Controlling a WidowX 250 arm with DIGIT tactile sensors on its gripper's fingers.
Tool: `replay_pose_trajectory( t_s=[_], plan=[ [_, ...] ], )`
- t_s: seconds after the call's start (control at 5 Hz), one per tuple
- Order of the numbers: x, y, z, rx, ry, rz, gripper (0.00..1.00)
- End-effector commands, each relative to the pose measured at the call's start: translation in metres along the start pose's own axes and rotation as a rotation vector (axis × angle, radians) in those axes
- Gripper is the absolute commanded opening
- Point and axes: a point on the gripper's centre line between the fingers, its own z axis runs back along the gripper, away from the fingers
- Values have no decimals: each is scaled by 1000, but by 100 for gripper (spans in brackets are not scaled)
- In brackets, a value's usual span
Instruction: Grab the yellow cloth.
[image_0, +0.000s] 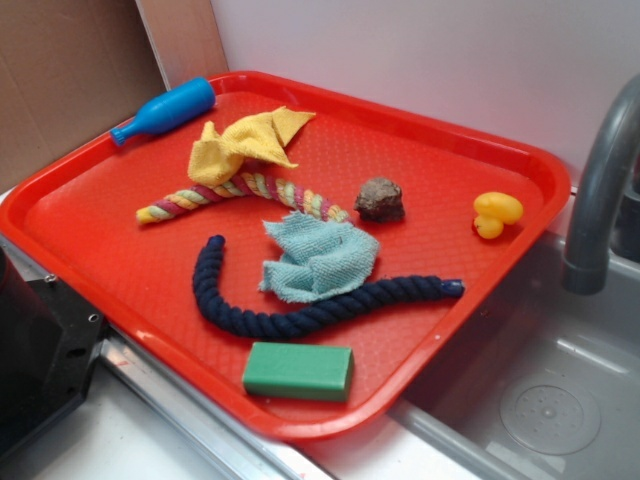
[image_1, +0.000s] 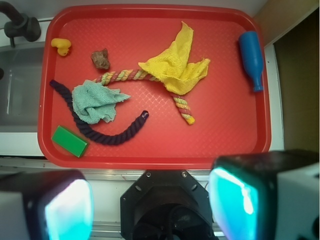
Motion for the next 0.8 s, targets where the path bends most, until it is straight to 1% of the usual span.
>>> replay_pose_trajectory(
  t_s=[0.0, 0.2, 0.4, 0.6],
  plan=[
    [0, 0, 0, 0, 0, 0, 100],
    [44, 52, -54, 41, 27, 248, 100],
    [79, 64, -98, 71, -74, 493, 100],
    [119, 85, -137, 97, -88, 741, 100]
  ],
)
